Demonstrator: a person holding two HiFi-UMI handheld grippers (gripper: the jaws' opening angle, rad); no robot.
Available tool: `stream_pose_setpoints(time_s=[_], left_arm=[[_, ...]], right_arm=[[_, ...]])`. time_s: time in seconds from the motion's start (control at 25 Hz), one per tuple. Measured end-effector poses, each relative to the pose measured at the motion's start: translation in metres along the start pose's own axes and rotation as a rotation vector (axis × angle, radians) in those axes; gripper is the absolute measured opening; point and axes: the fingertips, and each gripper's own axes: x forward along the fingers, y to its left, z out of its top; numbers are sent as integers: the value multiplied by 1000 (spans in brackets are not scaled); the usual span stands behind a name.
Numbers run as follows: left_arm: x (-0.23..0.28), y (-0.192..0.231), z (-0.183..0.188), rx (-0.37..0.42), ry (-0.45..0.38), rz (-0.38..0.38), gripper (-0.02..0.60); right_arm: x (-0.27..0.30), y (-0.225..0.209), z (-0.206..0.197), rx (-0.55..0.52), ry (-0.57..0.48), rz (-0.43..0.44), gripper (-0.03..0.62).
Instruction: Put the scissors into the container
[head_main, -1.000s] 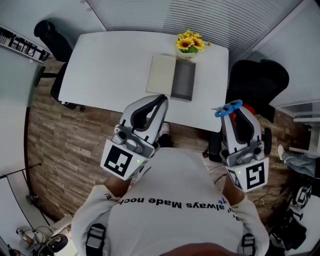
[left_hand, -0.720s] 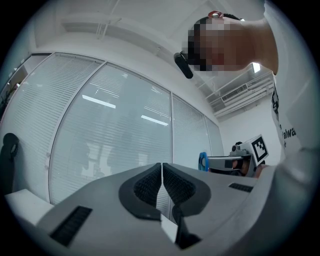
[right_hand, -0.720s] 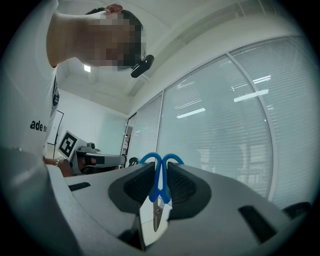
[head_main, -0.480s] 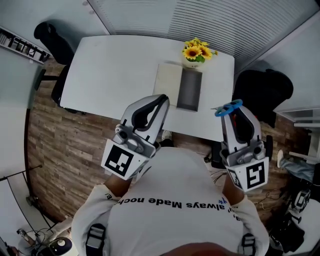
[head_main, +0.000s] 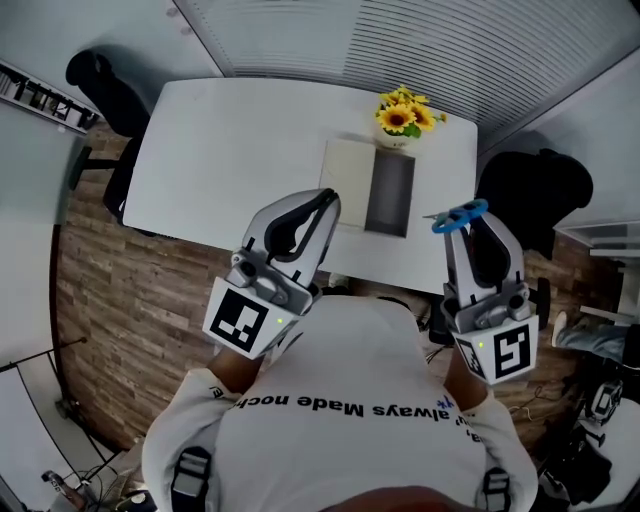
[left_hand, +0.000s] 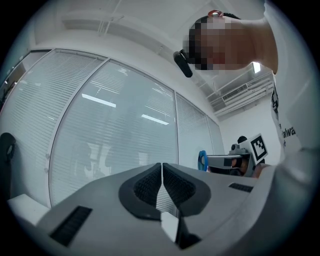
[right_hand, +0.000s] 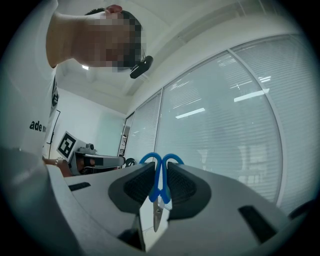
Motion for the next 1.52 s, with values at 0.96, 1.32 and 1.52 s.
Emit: stream_pose_setpoints(time_s=[0.96,1.32,1.52], left_arm=[[20,-2,-19,-36,10,-61,26],[27,-8,-23,-31,9,-81,26],[28,-5,-23,-33,7,-81,26]], right_arm=[[2,-16,-12,-3,40,-38,86],[1,-25,-31,-1,75,-54,86],[11,-27,-49,-1,114,-53,86]])
